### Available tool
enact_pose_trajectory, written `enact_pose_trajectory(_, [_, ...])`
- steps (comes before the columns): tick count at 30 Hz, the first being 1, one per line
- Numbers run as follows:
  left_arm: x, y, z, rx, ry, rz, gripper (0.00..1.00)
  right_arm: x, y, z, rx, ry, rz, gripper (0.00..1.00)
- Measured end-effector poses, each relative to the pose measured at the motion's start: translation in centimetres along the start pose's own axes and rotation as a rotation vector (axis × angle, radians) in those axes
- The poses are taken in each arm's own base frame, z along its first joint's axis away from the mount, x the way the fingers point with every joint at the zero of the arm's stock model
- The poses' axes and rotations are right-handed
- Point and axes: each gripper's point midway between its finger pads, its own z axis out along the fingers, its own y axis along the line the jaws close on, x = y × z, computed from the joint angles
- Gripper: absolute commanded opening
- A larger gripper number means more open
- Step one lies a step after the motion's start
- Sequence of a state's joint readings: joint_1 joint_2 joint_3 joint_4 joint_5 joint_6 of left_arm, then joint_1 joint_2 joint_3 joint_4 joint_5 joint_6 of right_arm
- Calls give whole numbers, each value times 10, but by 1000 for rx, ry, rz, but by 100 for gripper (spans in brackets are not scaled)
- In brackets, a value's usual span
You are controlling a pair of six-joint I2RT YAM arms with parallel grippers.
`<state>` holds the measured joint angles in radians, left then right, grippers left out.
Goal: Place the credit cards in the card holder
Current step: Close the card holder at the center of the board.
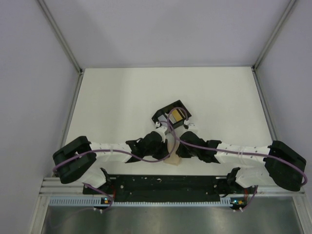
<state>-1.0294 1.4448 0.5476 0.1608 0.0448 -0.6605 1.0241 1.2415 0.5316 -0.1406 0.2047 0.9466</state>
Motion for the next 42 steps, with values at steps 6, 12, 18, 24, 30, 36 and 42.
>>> enact_pose_trajectory(6, [0, 0, 0, 0, -1, -1, 15, 4, -3, 4, 16, 12, 2, 1])
enact_pose_trajectory(12, [0, 0, 0, 1, -1, -4, 13, -1, 0, 0, -2, -4, -17, 1])
enact_pose_trajectory(18, [0, 0, 0, -1, -2, -11, 13, -16, 11, -18, -62, -59, -19, 0])
enact_pose_trajectory(24, [0, 1, 0, -7, -4, -23, 13, -7, 1, -18, -36, -30, -3, 0])
enact_pose_trajectory(30, [0, 1, 0, -10, -4, -33, 13, 4, -14, -18, 3, -7, 12, 0])
enact_pose_trajectory(36, [0, 1, 0, -12, -4, -40, 13, 6, -16, -16, 13, -1, 19, 0])
enact_pose_trajectory(42, [0, 0, 0, -9, -3, -31, 13, 12, -23, -8, 50, 21, 5, 0])
